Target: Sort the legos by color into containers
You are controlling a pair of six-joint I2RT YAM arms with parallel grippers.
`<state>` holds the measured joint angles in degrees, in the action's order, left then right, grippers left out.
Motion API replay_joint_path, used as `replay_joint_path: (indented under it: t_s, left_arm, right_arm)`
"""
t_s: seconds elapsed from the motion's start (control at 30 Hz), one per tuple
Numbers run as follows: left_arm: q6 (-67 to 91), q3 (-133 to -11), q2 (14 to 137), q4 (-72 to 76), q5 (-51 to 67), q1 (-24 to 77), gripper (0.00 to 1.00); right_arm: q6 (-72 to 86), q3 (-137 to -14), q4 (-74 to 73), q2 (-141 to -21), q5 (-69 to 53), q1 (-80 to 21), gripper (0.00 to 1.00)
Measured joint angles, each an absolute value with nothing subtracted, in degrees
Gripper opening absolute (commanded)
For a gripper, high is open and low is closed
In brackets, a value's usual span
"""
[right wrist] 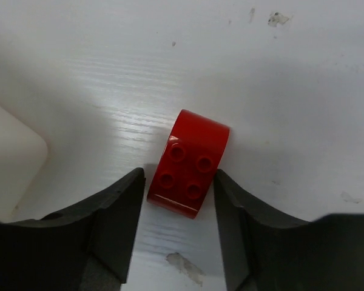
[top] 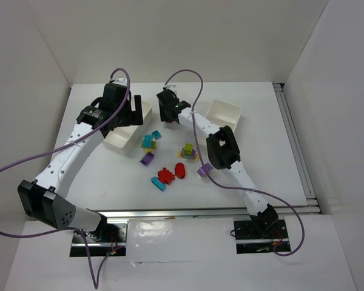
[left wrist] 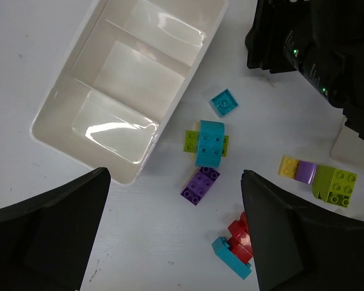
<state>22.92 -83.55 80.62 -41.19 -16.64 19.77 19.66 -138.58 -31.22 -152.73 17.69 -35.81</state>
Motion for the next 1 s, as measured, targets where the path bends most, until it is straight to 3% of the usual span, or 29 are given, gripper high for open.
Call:
replay_joint_path:
  t_s: [0.3,0.53,0.87,1.0]
  left_arm:
    - [22.9,-82.9,80.6,-41.2,-16.8,19.8,1.00]
    - [22.9,-82.9,80.6,-41.2,-17.3,19.8,1.00]
    - [24.0,-83.5,86.7,-41.1,-14.9,21.6,1.00]
    - [24.3,-84.8,91.1,-41.8,-12.1,23.3,1.00]
  right_arm:
    - [19.6,-138.8,-31.4,-152.8,20.2,-36.4,0.26]
    - [19.4,-133.7,-31.3,-146.0,18.6,-35.5,0.26]
    - [19.1,-113.7,-28.4,-114.9,19.5,-24.8,0.27]
    - [19.7,-105.7,-27.9,-109.0,19.9,-18.0,0.27]
